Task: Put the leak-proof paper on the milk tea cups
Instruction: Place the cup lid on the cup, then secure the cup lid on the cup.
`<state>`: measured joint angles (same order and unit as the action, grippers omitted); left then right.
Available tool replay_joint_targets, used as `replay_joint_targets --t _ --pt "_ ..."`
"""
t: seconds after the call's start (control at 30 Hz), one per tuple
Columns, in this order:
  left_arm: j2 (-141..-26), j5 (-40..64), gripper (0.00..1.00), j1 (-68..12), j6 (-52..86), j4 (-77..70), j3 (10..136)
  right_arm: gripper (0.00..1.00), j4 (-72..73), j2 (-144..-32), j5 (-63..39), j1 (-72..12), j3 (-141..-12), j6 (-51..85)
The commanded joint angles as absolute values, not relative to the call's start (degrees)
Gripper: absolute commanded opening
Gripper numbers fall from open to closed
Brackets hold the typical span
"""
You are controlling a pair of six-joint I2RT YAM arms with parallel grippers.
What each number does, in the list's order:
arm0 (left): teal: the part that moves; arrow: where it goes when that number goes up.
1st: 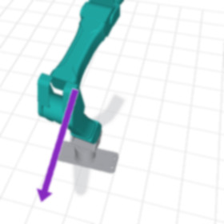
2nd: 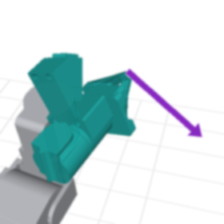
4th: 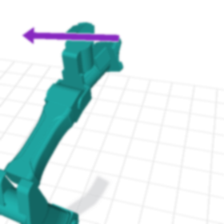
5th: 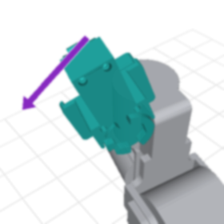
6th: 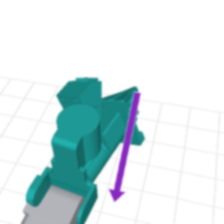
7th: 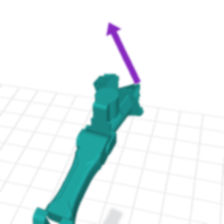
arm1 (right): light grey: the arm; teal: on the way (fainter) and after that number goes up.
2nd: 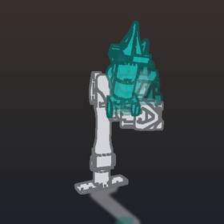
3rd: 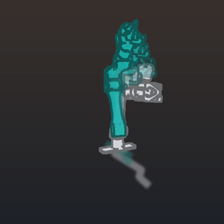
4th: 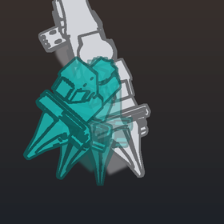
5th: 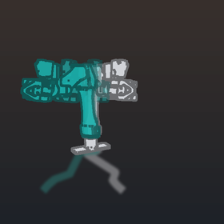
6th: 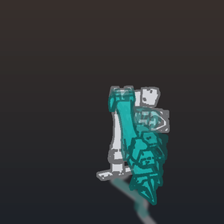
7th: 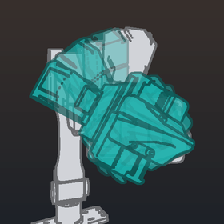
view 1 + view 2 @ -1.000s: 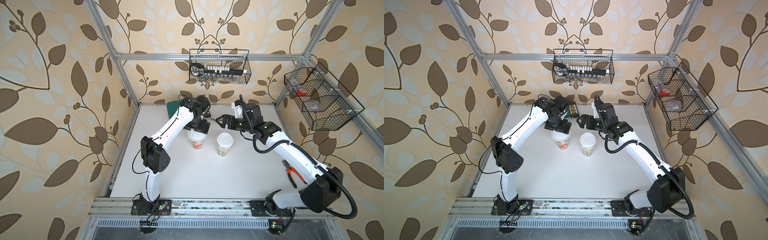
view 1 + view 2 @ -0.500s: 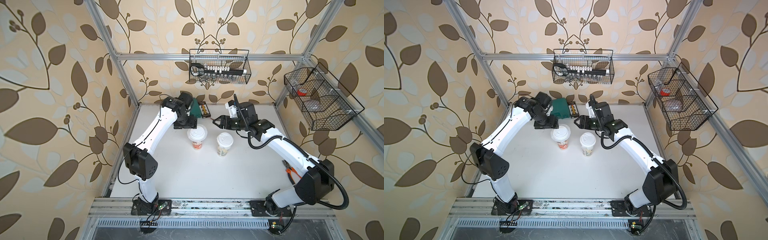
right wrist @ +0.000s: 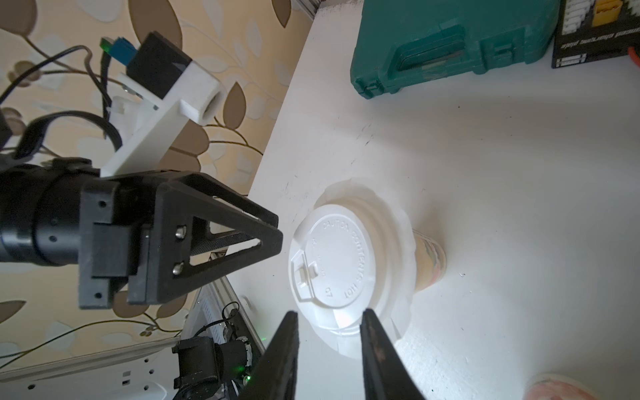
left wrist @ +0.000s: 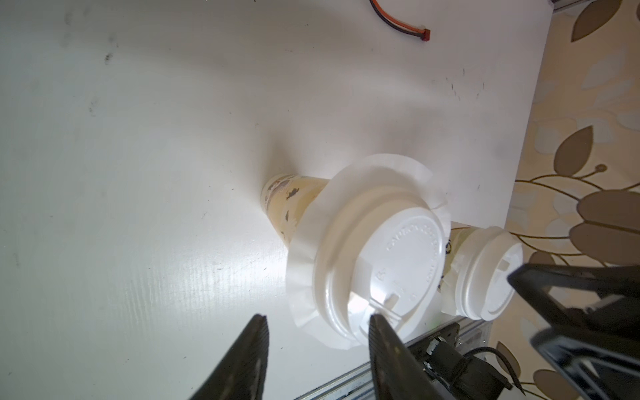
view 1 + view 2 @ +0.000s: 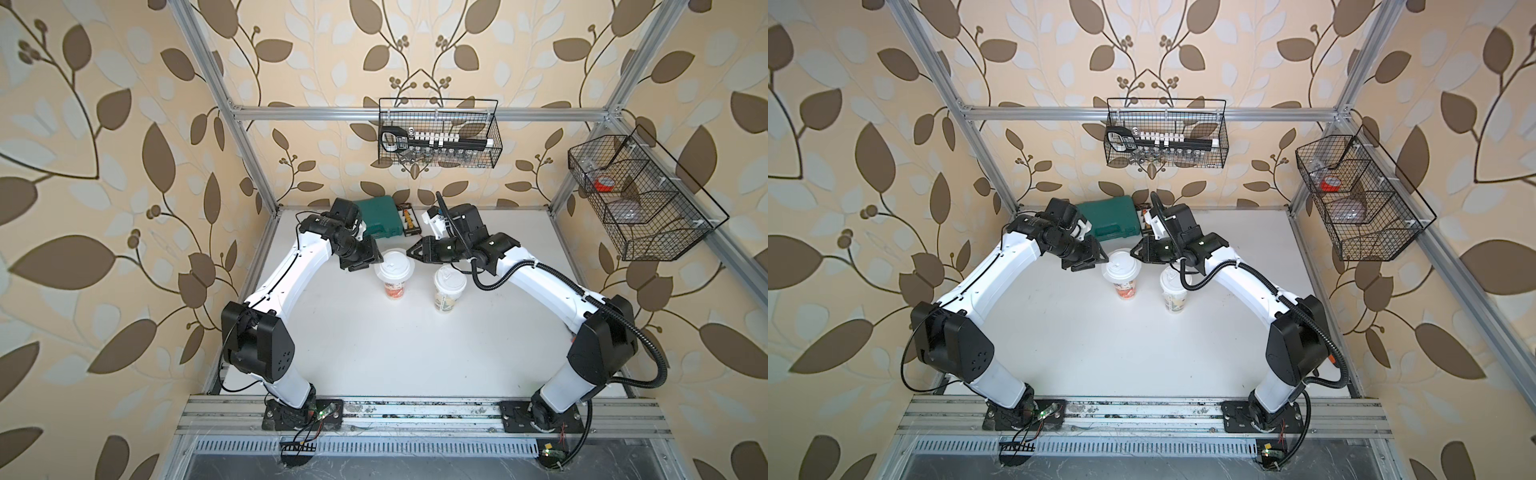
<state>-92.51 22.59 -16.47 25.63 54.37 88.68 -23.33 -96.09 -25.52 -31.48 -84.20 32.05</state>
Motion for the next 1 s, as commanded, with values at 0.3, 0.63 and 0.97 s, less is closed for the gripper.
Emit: replay_joint_targets --t 0.3,0.63,0.97 --pt "-90.88 26.44 0.42 -16.26 25.75 51.26 87.77 0.23 -26.81 -100.38 -24.61 -32.25 -87.51 30.50" --pt "-92.00 25.93 0.40 -16.27 25.15 52.17 87.98 0.20 -26.93 -101.82 -24.23 -32.46 -88.14 30.43" --pt "-93.61 26.36 0.39 -16.35 24.72 52.21 87.89 0.20 -27.38 -102.41 -23.82 -32.43 -88.14 30.15"
